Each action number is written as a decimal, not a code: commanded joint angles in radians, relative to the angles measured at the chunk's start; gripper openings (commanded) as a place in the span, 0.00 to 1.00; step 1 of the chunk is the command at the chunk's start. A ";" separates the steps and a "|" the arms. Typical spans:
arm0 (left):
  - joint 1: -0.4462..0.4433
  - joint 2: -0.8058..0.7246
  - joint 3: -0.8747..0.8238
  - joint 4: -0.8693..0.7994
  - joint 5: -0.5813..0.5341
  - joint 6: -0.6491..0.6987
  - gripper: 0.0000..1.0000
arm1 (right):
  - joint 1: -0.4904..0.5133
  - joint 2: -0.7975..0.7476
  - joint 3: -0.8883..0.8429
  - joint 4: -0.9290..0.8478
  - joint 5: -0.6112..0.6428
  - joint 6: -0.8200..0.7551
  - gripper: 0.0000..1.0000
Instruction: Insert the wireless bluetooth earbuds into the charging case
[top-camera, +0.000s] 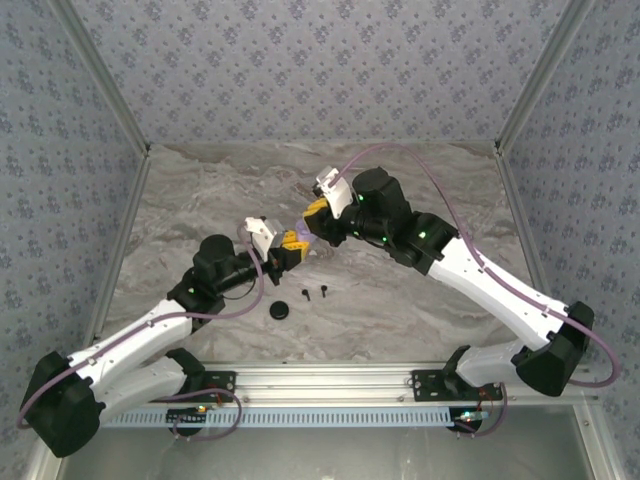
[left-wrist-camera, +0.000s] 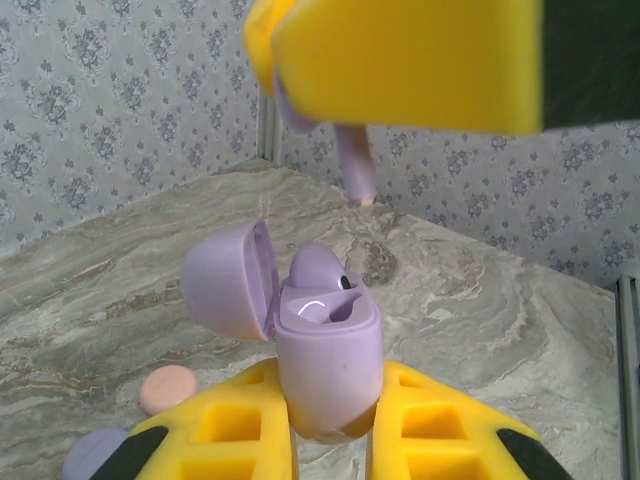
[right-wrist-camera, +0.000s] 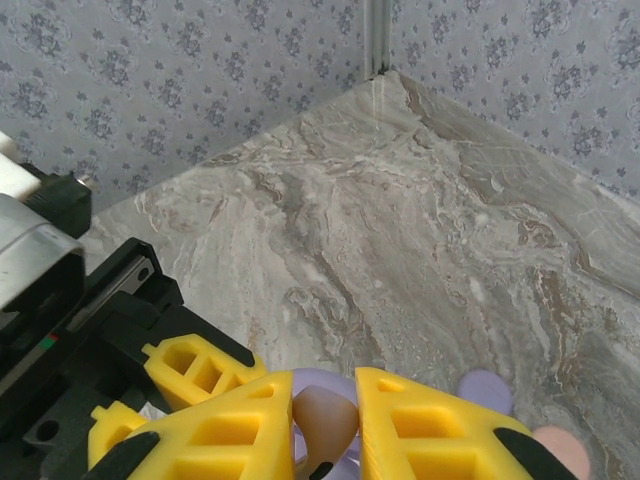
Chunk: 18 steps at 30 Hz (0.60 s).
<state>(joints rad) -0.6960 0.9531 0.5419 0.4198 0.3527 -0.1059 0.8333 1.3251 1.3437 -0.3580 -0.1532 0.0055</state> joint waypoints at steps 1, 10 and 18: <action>-0.007 0.001 0.041 0.047 0.022 -0.010 0.00 | 0.009 0.014 -0.006 0.019 0.000 -0.021 0.22; -0.005 0.000 0.043 0.044 0.012 -0.009 0.00 | 0.014 0.028 -0.013 -0.008 -0.009 -0.023 0.22; -0.007 0.002 0.045 0.040 0.008 -0.006 0.00 | 0.015 0.036 -0.023 -0.011 -0.016 -0.021 0.22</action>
<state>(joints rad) -0.6960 0.9531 0.5457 0.4206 0.3523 -0.1059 0.8406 1.3502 1.3357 -0.3630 -0.1543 -0.0013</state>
